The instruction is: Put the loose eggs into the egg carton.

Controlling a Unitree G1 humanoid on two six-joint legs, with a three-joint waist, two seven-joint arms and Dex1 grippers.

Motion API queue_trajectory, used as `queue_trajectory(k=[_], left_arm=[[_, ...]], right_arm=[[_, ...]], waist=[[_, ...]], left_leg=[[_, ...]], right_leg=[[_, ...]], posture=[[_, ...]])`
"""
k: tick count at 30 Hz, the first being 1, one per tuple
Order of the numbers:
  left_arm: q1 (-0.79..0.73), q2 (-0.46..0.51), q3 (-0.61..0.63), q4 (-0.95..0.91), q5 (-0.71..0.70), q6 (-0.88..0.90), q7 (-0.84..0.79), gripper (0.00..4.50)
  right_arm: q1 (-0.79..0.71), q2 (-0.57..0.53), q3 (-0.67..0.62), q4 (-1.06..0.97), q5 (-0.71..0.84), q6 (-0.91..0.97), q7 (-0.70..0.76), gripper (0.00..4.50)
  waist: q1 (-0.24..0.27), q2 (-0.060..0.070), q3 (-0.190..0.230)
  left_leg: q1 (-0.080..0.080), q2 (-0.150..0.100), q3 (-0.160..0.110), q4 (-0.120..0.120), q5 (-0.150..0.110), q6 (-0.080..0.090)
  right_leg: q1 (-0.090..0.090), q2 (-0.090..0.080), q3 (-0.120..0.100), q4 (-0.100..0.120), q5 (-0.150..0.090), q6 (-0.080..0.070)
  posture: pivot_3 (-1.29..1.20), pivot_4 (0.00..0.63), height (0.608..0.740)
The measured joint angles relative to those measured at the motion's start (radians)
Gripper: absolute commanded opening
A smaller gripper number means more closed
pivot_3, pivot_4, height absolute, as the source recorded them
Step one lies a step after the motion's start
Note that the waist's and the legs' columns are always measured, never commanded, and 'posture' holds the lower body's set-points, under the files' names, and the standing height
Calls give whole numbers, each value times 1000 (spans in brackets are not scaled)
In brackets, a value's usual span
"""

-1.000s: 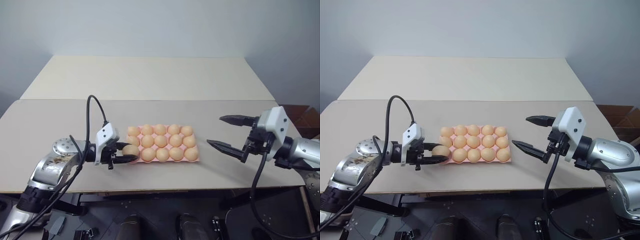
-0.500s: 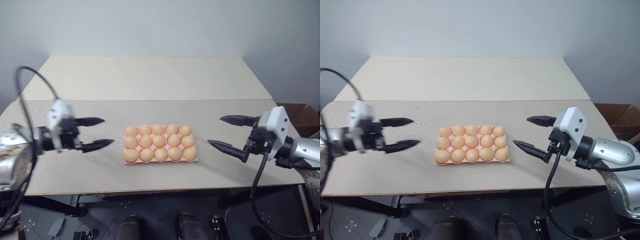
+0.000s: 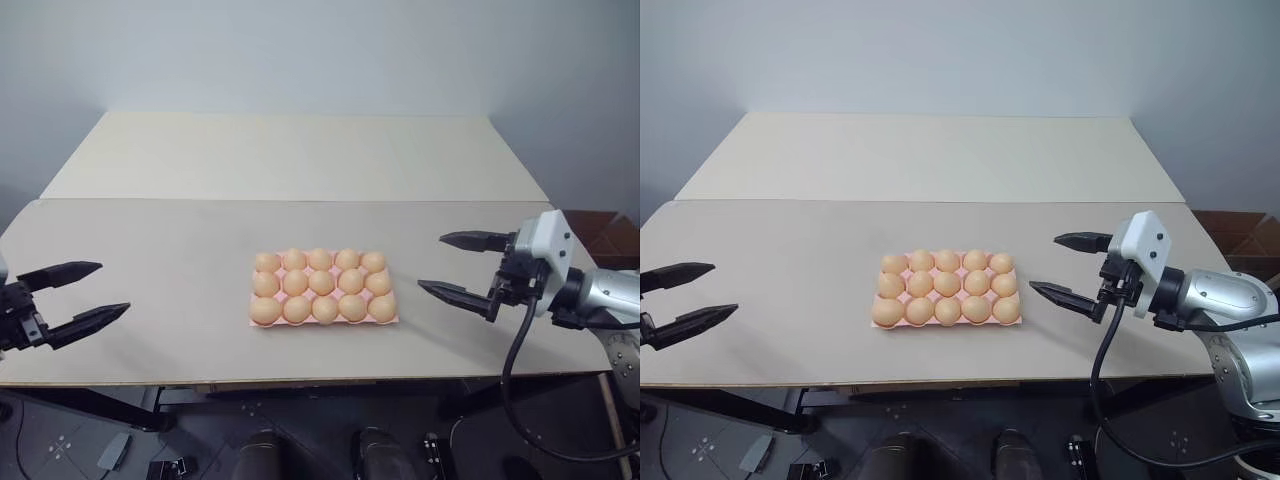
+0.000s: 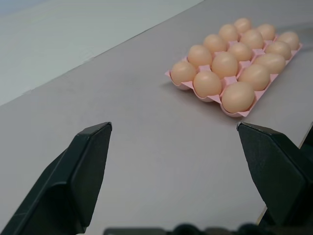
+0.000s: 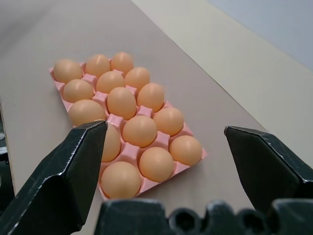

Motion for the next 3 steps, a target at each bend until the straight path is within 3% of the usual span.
queue_trajectory(k=[3], left_arm=[[39, -24, 10, -57, -26, 36, 42, 4470]], right_arm=[[-15, 0, 17, 8, -4, 0, 5, 4500]], waist=[[-1, 0, 0]], left_leg=[[0, 0, 0, 0, 0, 0]], right_leg=[[0, 1, 0, 0, 0, 0]], posture=[[0, 150, 740]])
